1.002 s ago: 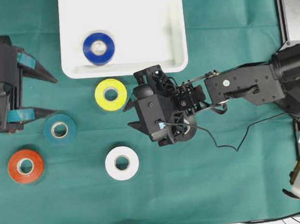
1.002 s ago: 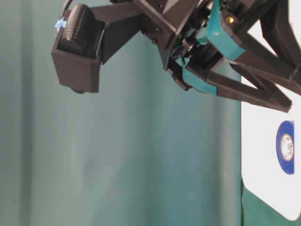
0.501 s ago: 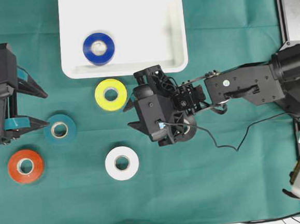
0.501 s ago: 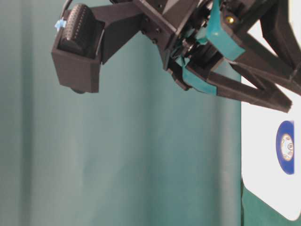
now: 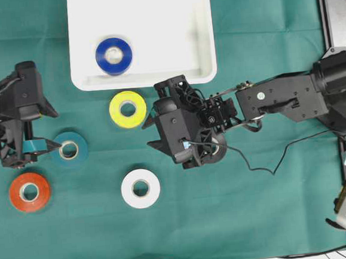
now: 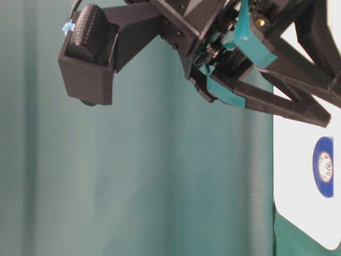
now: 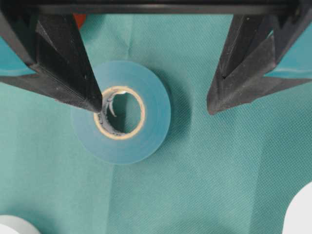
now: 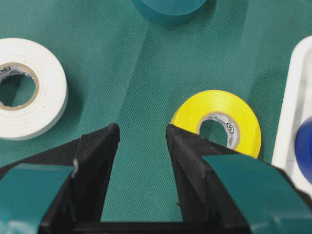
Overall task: Put the tape alternately from left to right into the white case.
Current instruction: 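Move the left gripper over the teal roll and lower into its hole, then close the left gripper on the teal roll and carry it to the tray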
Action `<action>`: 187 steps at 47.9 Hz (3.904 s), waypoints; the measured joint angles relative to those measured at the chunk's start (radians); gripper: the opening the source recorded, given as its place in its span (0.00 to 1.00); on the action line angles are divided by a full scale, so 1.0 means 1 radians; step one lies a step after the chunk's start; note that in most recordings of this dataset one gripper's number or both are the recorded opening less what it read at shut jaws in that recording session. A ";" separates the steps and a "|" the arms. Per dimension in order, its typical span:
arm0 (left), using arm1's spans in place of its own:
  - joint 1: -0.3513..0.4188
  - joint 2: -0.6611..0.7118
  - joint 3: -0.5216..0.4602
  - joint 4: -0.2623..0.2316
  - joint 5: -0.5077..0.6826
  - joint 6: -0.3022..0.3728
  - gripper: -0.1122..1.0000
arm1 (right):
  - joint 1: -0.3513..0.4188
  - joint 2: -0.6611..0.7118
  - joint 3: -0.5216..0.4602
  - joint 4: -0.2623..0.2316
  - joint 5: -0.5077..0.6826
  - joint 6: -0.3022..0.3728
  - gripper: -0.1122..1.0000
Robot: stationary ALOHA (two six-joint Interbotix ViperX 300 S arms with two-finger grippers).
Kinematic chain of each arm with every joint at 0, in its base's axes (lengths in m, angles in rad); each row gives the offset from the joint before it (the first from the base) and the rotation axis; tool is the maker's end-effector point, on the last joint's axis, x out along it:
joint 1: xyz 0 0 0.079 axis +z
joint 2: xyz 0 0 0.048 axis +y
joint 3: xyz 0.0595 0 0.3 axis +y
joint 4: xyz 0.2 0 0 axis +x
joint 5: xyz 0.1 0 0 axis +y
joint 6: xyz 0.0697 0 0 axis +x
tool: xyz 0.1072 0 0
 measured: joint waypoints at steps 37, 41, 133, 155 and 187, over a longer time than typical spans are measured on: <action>-0.015 0.210 -0.097 0.000 0.095 -0.002 0.66 | 0.000 0.000 0.011 0.000 -0.002 0.000 0.55; -0.018 0.222 -0.103 0.000 0.101 -0.002 0.66 | 0.000 0.000 0.011 -0.002 -0.002 0.000 0.55; -0.018 -0.031 -0.127 0.005 0.262 0.020 0.07 | 0.000 0.000 0.009 -0.002 -0.008 0.000 0.55; 0.150 -0.015 -0.198 0.006 0.259 0.272 0.07 | 0.000 0.000 0.011 -0.002 -0.008 0.000 0.55; 0.436 0.270 -0.462 0.006 0.256 0.403 0.07 | 0.000 0.000 0.011 -0.002 -0.009 0.000 0.55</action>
